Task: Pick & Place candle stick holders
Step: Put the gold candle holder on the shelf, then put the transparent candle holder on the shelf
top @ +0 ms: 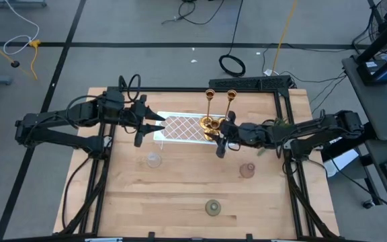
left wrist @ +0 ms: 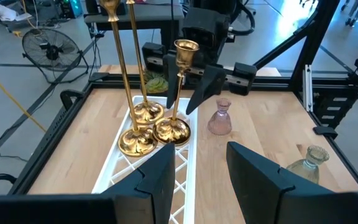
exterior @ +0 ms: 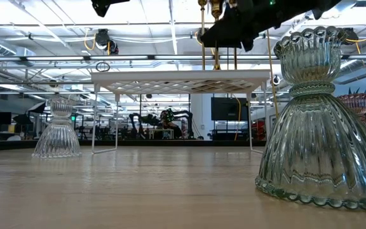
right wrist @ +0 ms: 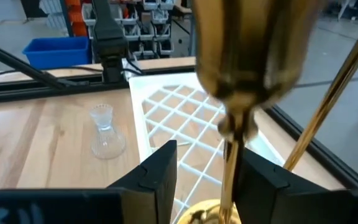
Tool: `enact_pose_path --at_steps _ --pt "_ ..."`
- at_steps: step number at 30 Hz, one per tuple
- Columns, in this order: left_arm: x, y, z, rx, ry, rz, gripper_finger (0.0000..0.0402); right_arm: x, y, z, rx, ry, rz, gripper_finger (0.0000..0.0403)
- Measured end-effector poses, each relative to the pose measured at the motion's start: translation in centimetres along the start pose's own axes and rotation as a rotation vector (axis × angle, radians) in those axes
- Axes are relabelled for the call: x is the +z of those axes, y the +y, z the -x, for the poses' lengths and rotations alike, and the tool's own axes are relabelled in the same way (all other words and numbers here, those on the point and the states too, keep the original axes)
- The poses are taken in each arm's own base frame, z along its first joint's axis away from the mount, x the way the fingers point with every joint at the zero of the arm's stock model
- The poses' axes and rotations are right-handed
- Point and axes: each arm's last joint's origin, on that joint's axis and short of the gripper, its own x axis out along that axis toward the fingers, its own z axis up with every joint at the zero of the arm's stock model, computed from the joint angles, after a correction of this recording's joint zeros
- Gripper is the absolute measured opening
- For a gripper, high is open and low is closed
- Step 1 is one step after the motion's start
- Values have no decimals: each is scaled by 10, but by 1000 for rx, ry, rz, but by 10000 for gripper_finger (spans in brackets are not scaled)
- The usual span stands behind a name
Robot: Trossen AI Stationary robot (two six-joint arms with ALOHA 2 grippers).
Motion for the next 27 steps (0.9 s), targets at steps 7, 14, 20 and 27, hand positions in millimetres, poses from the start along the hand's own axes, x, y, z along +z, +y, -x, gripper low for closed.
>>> enact_pose_path --at_steps 7,14,20,27 --pt "0 0 0 0 0 2 152 -3 -1 3 -4 41 4 128" --pt "0 0 0 0 -2 3 152 -1 -4 12 -29 77 -17 128" --pt "1 0 0 0 -7 2 152 -3 -6 14 -33 105 -24 128" --pt "1 0 0 0 -8 17 152 -7 -6 15 -40 142 -50 128"
